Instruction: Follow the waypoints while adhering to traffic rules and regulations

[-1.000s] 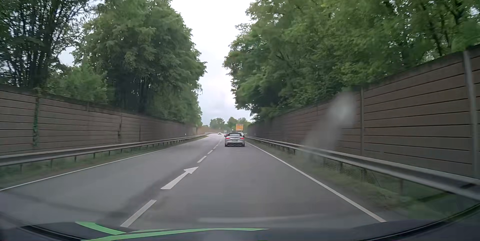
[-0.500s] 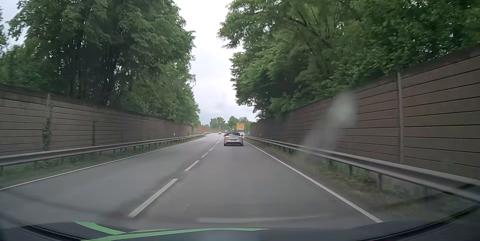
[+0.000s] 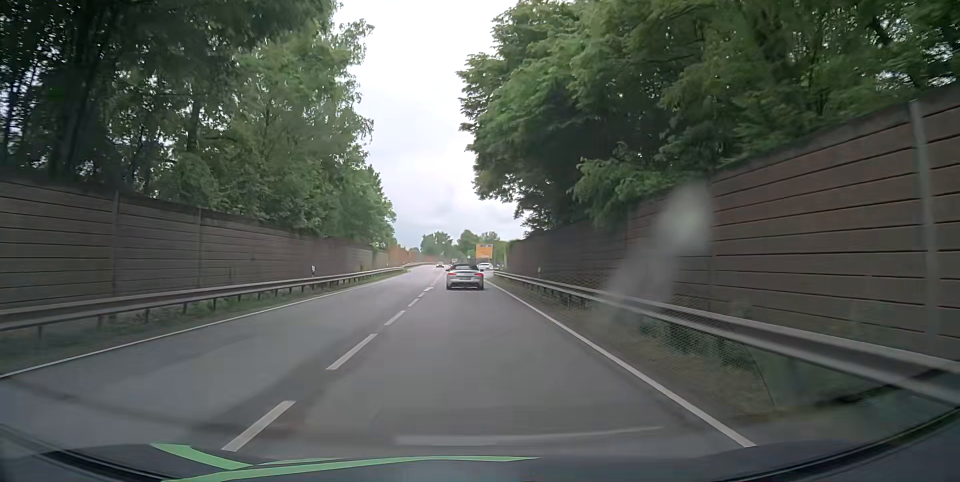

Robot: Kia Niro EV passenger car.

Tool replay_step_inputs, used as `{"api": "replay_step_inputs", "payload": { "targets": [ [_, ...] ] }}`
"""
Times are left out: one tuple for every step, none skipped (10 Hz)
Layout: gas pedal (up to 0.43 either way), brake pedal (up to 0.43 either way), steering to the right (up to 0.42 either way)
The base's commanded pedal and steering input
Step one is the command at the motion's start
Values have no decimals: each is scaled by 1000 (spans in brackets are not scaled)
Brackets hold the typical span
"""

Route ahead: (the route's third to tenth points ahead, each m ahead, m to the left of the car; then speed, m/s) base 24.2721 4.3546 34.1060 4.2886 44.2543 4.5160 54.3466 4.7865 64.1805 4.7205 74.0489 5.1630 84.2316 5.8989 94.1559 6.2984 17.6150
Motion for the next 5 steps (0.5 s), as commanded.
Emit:
{"api": "replay_step_inputs", "payload": {
  "targets": [
    [0,0,-2],
    [0,0,-2],
    [0,0,-2],
    [0,0,-2],
    [0,0,-2]
  ]
}}
